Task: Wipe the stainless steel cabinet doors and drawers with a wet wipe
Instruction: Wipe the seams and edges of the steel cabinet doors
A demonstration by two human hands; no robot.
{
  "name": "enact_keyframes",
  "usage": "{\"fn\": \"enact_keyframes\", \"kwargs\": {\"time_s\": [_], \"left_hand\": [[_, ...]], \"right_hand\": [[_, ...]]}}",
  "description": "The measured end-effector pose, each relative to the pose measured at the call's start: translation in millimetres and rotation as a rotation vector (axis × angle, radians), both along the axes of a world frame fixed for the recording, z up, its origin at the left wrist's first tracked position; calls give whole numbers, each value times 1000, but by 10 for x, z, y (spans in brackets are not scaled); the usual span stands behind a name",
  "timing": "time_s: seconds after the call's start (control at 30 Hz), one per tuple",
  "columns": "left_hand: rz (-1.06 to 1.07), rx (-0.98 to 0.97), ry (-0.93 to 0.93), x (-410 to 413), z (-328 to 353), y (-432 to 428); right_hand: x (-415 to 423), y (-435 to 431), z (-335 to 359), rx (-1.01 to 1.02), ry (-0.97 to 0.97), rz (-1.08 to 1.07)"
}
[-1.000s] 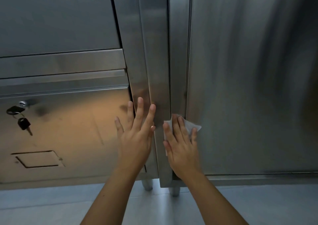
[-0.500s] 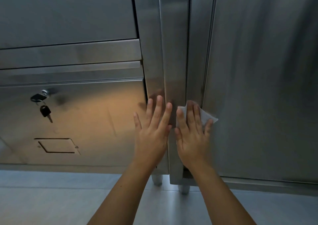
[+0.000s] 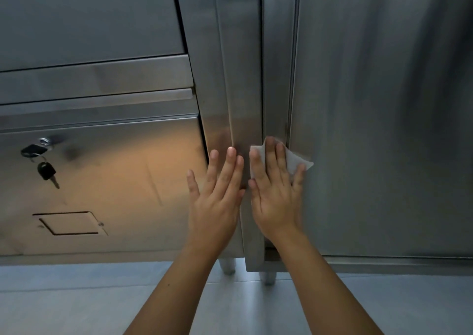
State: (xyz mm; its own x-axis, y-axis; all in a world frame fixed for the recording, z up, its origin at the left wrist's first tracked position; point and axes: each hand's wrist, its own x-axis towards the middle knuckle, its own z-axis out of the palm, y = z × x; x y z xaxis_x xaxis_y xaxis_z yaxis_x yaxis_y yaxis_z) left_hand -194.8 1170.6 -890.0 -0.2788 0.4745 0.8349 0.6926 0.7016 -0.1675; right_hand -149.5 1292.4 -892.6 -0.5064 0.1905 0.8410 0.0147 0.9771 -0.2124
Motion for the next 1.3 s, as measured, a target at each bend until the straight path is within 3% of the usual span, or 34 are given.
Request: {"fn": "enact_keyframes", "kwargs": {"time_s": [0.27,0.6,0.87,1.17,1.3], "left_hand": [[-2,-16,-20,0,-7,2],[-14,-11,-2,-23,-14,2],[4,-15,-28,14,-38,6],[9,-63,-29,7,-160,32],[35,-81,-21,3,-166,25]], "right_hand": [[157,-98,-767,-63,-115,-17],[19,13,-163,-2,-36,18],[216,4,-1098,26,-167,-8],[78,13,-728,-36,-84,64],[104,4,-1048,-33,-89,50]]}}
